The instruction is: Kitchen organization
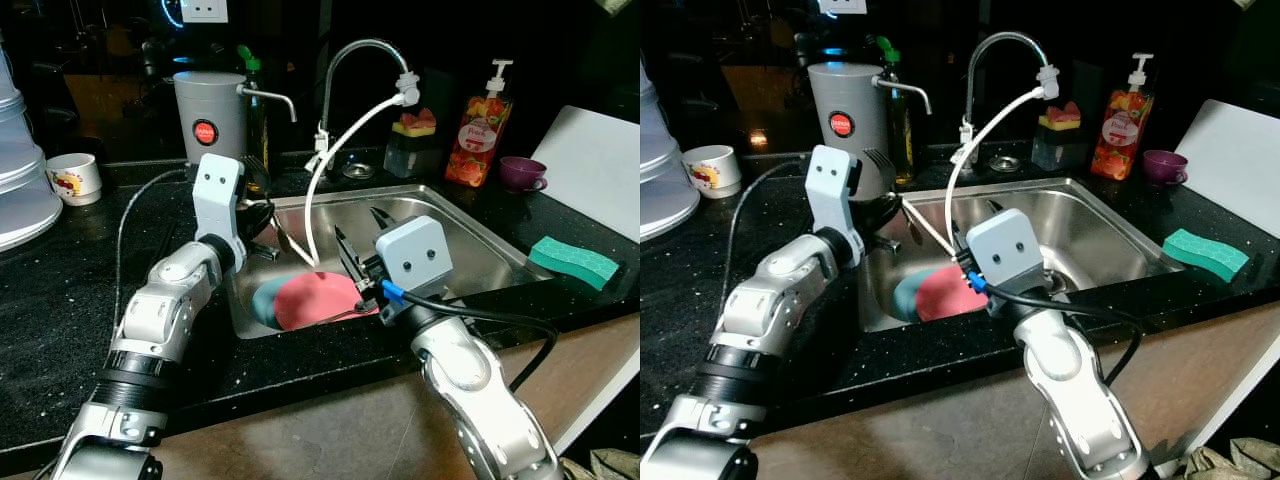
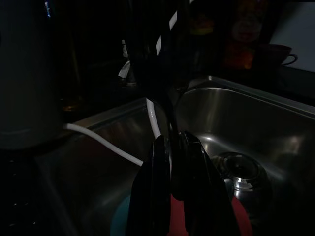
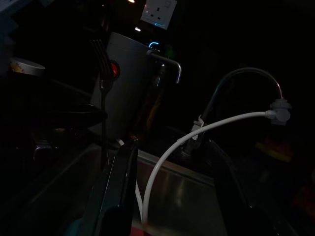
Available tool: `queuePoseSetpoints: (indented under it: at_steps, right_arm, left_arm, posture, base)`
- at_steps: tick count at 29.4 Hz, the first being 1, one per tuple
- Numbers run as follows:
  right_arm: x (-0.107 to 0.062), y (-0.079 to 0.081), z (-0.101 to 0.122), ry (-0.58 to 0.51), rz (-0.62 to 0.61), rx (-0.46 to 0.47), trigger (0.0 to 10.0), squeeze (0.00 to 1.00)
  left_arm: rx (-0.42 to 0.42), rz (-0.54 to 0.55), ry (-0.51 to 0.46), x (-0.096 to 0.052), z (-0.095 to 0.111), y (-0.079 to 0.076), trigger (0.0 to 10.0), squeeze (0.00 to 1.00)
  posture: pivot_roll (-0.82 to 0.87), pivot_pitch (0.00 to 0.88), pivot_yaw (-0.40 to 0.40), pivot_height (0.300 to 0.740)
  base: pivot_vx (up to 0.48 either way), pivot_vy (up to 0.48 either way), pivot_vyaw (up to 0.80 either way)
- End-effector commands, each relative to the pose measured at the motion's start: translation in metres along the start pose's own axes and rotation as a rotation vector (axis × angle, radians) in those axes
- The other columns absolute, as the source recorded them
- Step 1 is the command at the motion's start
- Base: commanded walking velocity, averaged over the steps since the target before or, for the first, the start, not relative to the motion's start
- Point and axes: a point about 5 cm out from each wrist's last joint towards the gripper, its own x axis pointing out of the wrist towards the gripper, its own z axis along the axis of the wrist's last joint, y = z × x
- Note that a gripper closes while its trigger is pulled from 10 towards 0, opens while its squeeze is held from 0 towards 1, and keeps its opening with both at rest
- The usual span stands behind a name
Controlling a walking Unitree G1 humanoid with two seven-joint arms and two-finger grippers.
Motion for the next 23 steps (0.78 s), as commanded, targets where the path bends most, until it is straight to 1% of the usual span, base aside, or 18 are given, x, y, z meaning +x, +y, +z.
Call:
queuePoseSetpoints:
  at_steps: [1, 7, 14, 22, 23]
  right_arm:
    - [-0.0006, -0.0034, -0.0033, 0.008, -0.016, -0.007, 10.0, 0.00]
    - [-0.0009, -0.0036, -0.0029, 0.007, -0.018, -0.007, 10.0, 0.00]
    - [-0.0009, -0.0038, -0.0029, 0.007, -0.018, -0.006, 10.0, 0.00]
    - [-0.0004, -0.0043, -0.0030, 0.006, -0.019, -0.006, 10.0, 0.00]
    - [-0.0005, -0.0044, -0.0031, 0.006, -0.019, -0.007, 10.0, 0.00]
  left_arm:
    - [-0.001, 0.010, -0.011, 0.0013, 0.0018, 0.0020, 10.0, 0.00]
    - [-0.004, 0.011, -0.016, 0.0017, 0.0016, 0.0020, 10.0, 0.00]
    - [-0.013, 0.005, -0.044, 0.0013, 0.0034, 0.0004, 10.0, 0.00]
    - [-0.014, 0.044, -0.054, 0.0025, 0.0031, 0.0047, 10.0, 0.00]
    - [-0.030, 0.056, -0.061, 0.0026, 0.0037, 0.0061, 10.0, 0.00]
  posture:
    - [-0.07, 0.046, -0.028, 0.740]
    - [-0.07, 0.046, -0.028, 0.740]
    - [-0.07, 0.047, -0.028, 0.740]
    - [-0.07, 0.046, -0.027, 0.740]
    - [-0.07, 0.046, -0.027, 0.740]
  base:
    - [0.000, 0.000, 0.00]
    - [0.000, 0.000, 0.00]
    - [0.000, 0.000, 0.00]
    - [0.000, 0.000, 0.00]
    - [0.000, 0.000, 0.00]
